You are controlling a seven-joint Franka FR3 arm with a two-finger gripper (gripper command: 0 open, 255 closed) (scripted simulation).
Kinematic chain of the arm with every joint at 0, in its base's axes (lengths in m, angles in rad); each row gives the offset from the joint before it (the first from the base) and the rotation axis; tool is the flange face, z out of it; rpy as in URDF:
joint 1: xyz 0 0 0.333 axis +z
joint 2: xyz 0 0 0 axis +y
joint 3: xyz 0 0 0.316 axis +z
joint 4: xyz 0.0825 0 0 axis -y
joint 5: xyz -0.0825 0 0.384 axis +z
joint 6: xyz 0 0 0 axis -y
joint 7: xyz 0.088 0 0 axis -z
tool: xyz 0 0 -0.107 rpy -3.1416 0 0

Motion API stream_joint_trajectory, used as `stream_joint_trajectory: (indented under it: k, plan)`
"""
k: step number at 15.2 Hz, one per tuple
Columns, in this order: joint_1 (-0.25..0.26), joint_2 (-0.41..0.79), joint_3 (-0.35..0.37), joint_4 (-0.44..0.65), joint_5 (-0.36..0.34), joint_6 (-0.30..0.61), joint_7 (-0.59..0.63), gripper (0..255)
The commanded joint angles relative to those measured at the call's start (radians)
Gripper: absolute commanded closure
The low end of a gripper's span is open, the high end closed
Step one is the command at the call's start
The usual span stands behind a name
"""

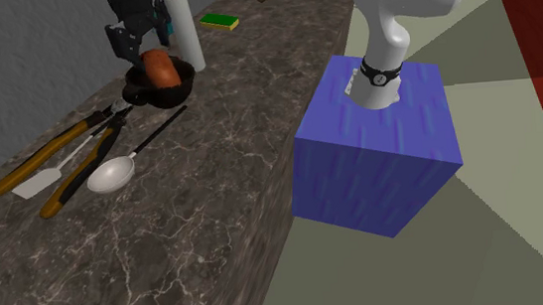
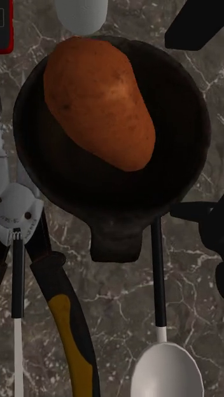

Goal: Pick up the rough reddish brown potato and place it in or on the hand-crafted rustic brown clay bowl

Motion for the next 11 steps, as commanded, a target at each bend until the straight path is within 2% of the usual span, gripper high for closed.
stream_joint_trajectory:
  k: [1, 3, 11]
  plan:
    - [0.013, -0.019, -0.011, 0.03, -0.018, -0.043, 0.013, 0]
    - [0.023, -0.037, -0.02, 0.073, -0.036, -0.096, 0.025, 0]
    - [0.023, -0.037, -0.02, 0.073, -0.036, -0.096, 0.025, 0]
